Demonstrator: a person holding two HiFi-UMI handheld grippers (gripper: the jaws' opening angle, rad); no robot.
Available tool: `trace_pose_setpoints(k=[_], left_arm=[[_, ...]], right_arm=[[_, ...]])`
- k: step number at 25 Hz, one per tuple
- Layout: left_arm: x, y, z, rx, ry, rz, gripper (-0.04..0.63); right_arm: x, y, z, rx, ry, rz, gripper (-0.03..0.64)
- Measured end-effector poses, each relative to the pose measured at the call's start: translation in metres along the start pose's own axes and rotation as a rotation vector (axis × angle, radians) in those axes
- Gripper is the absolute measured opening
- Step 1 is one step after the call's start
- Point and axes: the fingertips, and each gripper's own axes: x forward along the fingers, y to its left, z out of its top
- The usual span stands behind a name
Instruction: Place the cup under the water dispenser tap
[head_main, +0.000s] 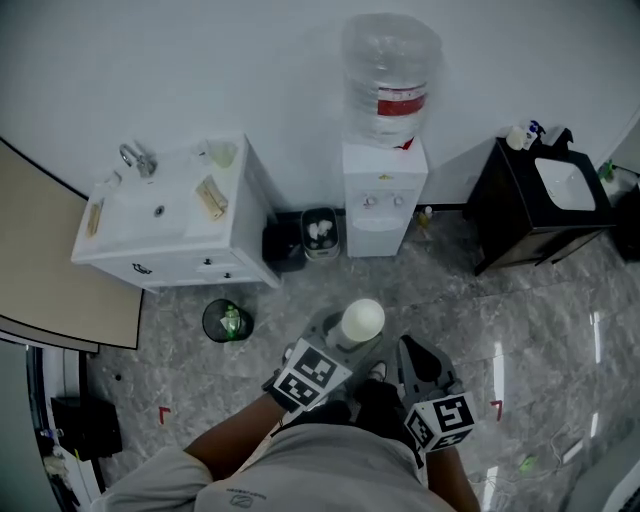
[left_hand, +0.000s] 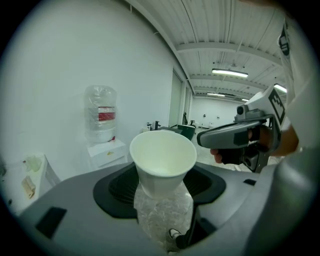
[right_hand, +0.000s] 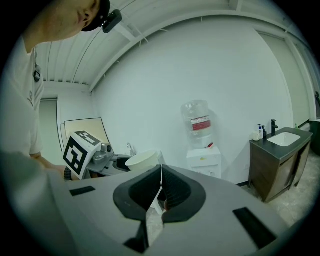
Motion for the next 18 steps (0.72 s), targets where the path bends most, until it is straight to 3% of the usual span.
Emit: trace_pose_setpoints(k=[8, 18], left_arm=[[0.089, 0.081, 0.013, -0.027, -0.025, 0.020, 0.279], [0.221, 0.195, 0.013, -0.056, -0.071, 0.097, 0.279]], right_arm=[[0.094, -0.074, 0.018, 0.015, 0.029, 0.041, 0.017], [0.220, -0.175, 0.057, -0.012, 0.062, 0.207, 0.017]])
